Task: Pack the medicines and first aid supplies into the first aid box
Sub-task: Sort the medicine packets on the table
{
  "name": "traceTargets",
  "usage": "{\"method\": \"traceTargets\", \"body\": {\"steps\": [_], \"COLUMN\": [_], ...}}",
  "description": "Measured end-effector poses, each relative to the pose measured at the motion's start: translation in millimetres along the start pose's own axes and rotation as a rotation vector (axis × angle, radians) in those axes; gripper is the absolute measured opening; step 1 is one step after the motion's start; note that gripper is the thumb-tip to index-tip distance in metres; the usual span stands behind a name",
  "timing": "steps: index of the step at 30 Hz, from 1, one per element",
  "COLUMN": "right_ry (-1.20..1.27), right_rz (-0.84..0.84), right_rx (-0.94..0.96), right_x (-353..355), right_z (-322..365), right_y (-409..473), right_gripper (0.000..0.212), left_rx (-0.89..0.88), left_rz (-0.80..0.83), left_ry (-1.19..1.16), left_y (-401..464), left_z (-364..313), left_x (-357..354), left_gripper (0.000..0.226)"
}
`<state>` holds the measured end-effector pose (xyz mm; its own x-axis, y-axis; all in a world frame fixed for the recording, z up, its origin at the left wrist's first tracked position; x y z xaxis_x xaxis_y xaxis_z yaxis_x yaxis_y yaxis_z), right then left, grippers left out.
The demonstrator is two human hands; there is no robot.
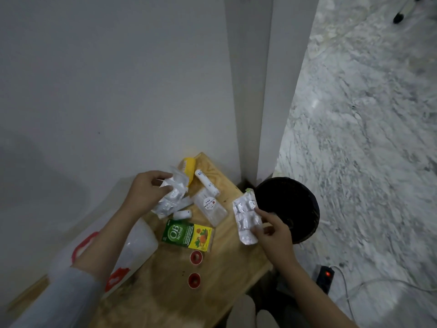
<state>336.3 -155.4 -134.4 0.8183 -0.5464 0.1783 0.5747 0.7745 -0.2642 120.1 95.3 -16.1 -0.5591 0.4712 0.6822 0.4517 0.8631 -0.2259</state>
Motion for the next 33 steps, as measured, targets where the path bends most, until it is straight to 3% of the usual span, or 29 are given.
{"method": "traceTargets", "body": {"steps": [5, 8, 12, 18, 24, 28, 33], "right_ry": [0.12, 0.103, 0.07, 0.011, -0.018, -0.009, 0.034], "right_rz": [-0.217, -0.3, -0.304, -0.189, -0.175, -0.185, -0.186], "right_rx": [-0.16, -0.265, -0.413, -0.448, -0.497, -0.509, -0.455], "right_x": [65, 104, 135, 150, 159, 157, 135], "right_z": [-30, -57, -97, -112, -122, -128, -111], "right_y": [19, 29, 45, 82, 88, 76, 64], "right_gripper": [0.04, 0.036, 0.035, 0.041, 0.044, 0.036, 0.029], "left_rx": [-0.07, -0.025, 0.032, 0.163, 0.304, 0.287, 0.192], "left_rz": [0.099, 0.204, 0.359, 0.587, 0.612, 0.586, 0.438], "left_ry": [-0.062, -0.09, -0.018, 0.028, 0.146, 0.116, -0.017], "left_y": [16, 33, 47, 55, 48, 39, 22], "left_z": [-68, -91, -105, -93, -68, -67, -83], "left_x": [-87, -162, -259, -349, -370, -363, -327], "left_gripper": [0.031, 0.036, 0.043, 0.061, 0.068, 0.064, 0.056]}}
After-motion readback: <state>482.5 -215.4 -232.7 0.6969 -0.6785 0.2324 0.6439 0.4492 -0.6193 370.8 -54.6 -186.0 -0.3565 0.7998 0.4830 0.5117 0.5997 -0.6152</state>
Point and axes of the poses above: each hand's wrist, its own y-axis towards the middle knuckle, its own x-axis out of the back of the hand, z = x × y, the point moved 10 cm from there along y, towards the middle knuckle, and after that the axes turned 5 degrees about z, right-handed, at the moved point
